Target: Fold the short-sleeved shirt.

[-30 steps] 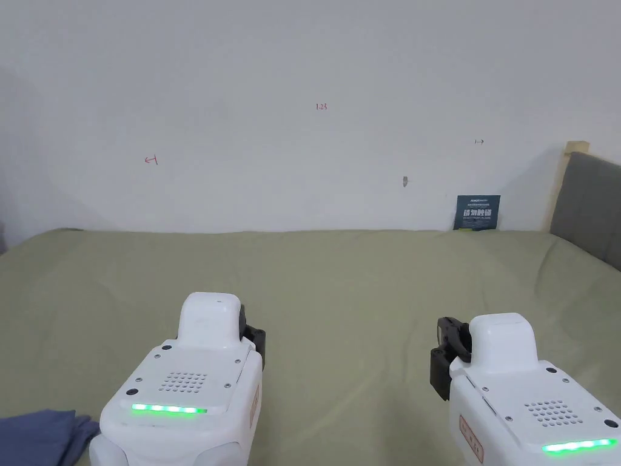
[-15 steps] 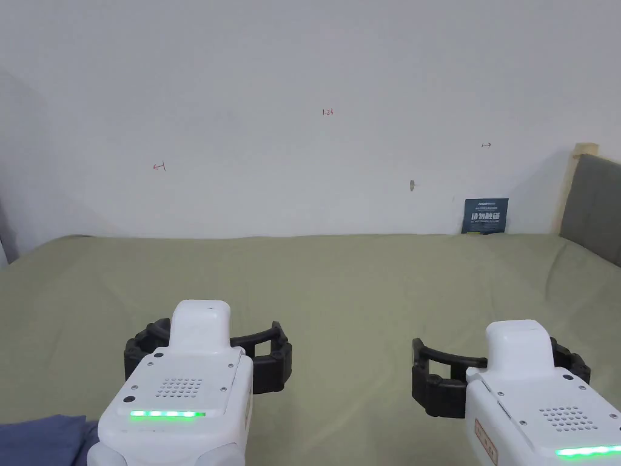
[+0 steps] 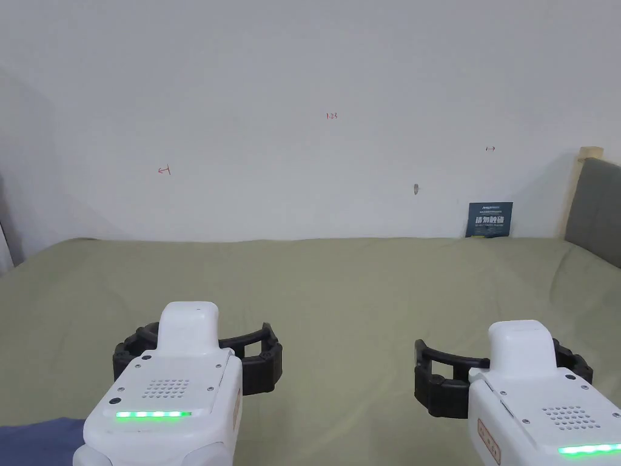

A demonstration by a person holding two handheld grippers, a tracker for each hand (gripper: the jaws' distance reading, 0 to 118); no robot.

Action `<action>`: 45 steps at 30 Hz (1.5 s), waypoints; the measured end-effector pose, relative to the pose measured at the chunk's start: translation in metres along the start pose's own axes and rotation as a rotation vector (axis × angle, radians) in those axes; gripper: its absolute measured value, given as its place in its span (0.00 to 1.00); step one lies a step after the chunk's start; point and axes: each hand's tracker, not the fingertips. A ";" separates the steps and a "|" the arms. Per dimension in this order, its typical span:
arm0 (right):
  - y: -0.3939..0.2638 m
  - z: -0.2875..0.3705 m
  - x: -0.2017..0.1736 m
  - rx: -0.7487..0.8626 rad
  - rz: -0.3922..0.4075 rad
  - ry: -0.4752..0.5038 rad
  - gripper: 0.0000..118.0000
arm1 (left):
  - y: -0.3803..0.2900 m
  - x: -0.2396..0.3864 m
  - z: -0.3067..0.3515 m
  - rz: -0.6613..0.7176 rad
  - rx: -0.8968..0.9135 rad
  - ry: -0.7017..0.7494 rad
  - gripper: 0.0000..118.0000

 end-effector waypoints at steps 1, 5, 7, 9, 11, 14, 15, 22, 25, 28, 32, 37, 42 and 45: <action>0.000 0.001 0.000 0.001 0.001 0.000 1.00 | 0.000 0.000 0.001 -0.005 -0.003 -0.004 1.00; 0.001 -0.001 0.002 -0.010 -0.007 0.021 1.00 | 0.005 0.000 0.002 -0.040 -0.054 -0.133 1.00; 0.003 -0.004 0.001 -0.014 -0.004 0.023 1.00 | 0.007 0.003 0.002 -0.015 -0.091 -0.140 1.00; 0.004 -0.004 0.001 -0.011 0.000 0.021 1.00 | 0.005 0.003 0.002 -0.015 -0.077 -0.139 1.00; 0.006 -0.005 0.000 -0.013 -0.003 0.027 1.00 | 0.002 0.006 0.003 -0.011 -0.052 -0.099 1.00; 0.007 -0.006 0.001 -0.018 -0.006 0.041 1.00 | 0.001 0.009 0.003 -0.033 -0.053 -0.065 1.00; 0.007 -0.006 0.001 -0.023 -0.007 0.045 1.00 | 0.002 0.010 0.004 -0.036 -0.054 -0.067 1.00; 0.009 -0.008 0.001 -0.028 -0.005 0.041 1.00 | 0.007 0.007 0.004 0.007 -0.072 -0.100 1.00; 0.009 -0.008 0.002 -0.025 -0.008 0.037 1.00 | 0.010 0.005 0.005 0.032 -0.077 -0.103 1.00; 0.010 -0.009 0.002 -0.024 -0.016 0.038 1.00 | 0.010 0.008 0.004 0.014 -0.069 -0.067 1.00; 0.012 -0.009 0.002 -0.023 -0.019 0.043 1.00 | 0.012 0.012 0.004 -0.009 -0.081 -0.020 1.00; 0.010 -0.008 0.001 -0.027 -0.023 0.051 1.00 | 0.017 0.005 -0.003 0.133 -0.152 -0.048 1.00; 0.008 -0.010 0.000 -0.028 -0.027 0.049 1.00 | 0.016 -0.004 -0.002 0.124 -0.112 -0.107 1.00; 0.008 -0.010 0.001 -0.027 -0.026 0.046 1.00 | 0.009 0.004 -0.001 0.009 -0.065 0.004 1.00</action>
